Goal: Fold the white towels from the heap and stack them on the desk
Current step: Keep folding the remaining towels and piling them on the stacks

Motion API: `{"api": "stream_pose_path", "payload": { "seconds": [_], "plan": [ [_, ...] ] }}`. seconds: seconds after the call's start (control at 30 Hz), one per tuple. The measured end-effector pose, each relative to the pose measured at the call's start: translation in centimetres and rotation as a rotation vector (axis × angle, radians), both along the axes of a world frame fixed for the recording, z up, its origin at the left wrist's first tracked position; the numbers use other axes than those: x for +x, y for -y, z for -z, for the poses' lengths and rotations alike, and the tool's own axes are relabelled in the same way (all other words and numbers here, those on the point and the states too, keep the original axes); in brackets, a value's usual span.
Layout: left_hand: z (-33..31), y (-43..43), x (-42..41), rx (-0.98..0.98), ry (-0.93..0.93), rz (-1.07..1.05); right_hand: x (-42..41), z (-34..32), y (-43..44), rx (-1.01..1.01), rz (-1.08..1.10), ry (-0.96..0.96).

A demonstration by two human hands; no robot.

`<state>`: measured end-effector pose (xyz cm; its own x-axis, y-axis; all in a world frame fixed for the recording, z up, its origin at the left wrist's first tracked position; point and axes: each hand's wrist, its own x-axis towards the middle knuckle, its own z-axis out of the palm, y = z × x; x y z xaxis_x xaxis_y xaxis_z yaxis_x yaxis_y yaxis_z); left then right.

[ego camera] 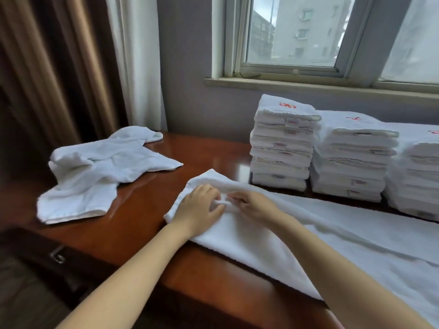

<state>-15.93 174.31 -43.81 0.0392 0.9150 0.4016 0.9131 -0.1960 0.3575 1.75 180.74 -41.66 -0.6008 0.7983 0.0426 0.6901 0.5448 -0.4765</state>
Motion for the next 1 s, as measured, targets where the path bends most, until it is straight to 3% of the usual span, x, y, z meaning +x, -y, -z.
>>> {"api": "stream_pose_path", "payload": {
  "seconds": [0.1,0.2,0.27,0.37,0.53,0.7,0.8,1.0],
  "plan": [
    [-0.3,1.4,-0.6,0.068,-0.024,0.031,-0.1,-0.3,-0.5,-0.063,-0.016,-0.037],
    [-1.1,3.3,-1.5,0.1,-0.02,-0.029,-0.3,-0.4,-0.3,-0.043,-0.054,0.053],
    [-2.0,4.2,-2.2,-0.064,-0.06,-0.105,-0.6,-0.6,0.1,0.002,-0.071,0.145],
    [-3.4,4.9,-2.7,-0.417,-0.271,-0.191,-1.0,-1.0,0.7,0.068,-0.055,0.258],
    [-4.9,5.4,-3.0,-0.586,-0.333,-0.206,-1.1,-0.5,1.6,0.152,-0.03,0.238],
    [-6.8,3.6,-3.4,-0.447,-0.263,-0.228,-0.8,-1.3,0.8,0.3,0.113,-0.127],
    [-6.0,1.6,-3.8,-0.372,-0.216,-0.372,-1.3,-2.0,-0.4,0.28,0.146,-0.063],
    [-4.0,-0.9,-6.0,-0.486,-0.127,-0.488,-4.3,-2.3,-3.4,0.117,0.174,0.032]
  ]
}}
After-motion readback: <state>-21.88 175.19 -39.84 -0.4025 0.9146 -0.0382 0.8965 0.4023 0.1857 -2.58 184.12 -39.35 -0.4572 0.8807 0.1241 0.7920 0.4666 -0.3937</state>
